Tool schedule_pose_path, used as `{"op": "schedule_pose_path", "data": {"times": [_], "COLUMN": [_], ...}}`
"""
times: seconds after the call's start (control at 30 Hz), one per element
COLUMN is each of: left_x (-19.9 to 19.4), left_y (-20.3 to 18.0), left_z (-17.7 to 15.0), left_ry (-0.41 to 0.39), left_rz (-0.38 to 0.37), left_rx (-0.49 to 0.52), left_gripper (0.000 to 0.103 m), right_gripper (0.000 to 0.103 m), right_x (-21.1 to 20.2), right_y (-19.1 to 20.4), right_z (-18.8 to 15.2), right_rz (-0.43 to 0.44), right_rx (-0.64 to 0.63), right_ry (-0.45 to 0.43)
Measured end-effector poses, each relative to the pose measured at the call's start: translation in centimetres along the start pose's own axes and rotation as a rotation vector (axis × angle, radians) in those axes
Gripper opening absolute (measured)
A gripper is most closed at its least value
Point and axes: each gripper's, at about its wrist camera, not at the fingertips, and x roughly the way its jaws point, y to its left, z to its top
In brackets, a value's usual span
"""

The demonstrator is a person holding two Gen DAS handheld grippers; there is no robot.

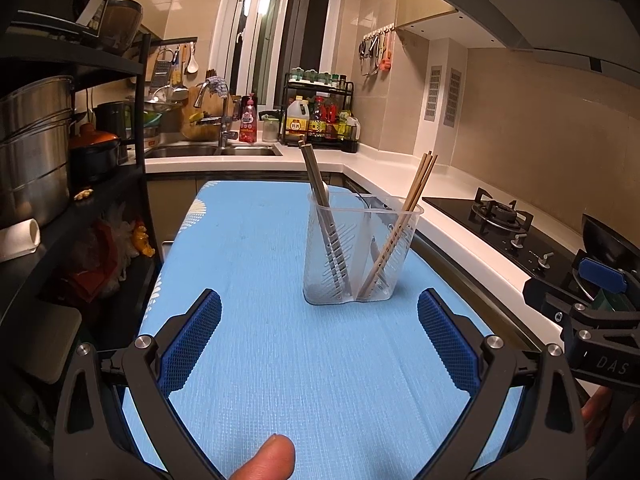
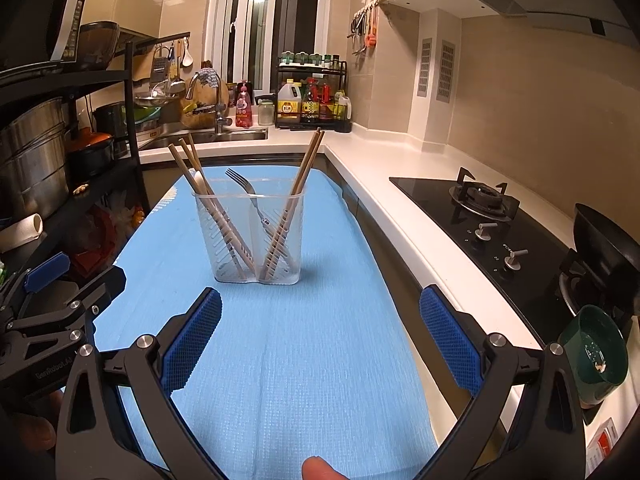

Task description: Organize utensils

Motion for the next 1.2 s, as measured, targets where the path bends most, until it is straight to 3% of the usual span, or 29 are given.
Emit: {"op": "schedule_pose_path", "data": {"times": [1.2], "left_x": [-0.25], "left_y": [-0.48], "left_z": [-0.02], "left_ry": [-0.021], "left_rz": [-0.003], "left_rx": [0.007], "left_gripper": [0.096], "right_gripper": [0.098], "right_x": [-0.60], "right_y": [0.54], "right_z": [-0.18], "right_rz": [0.019], "right_rx": [0.002], "right_ry": [-0.004]}}
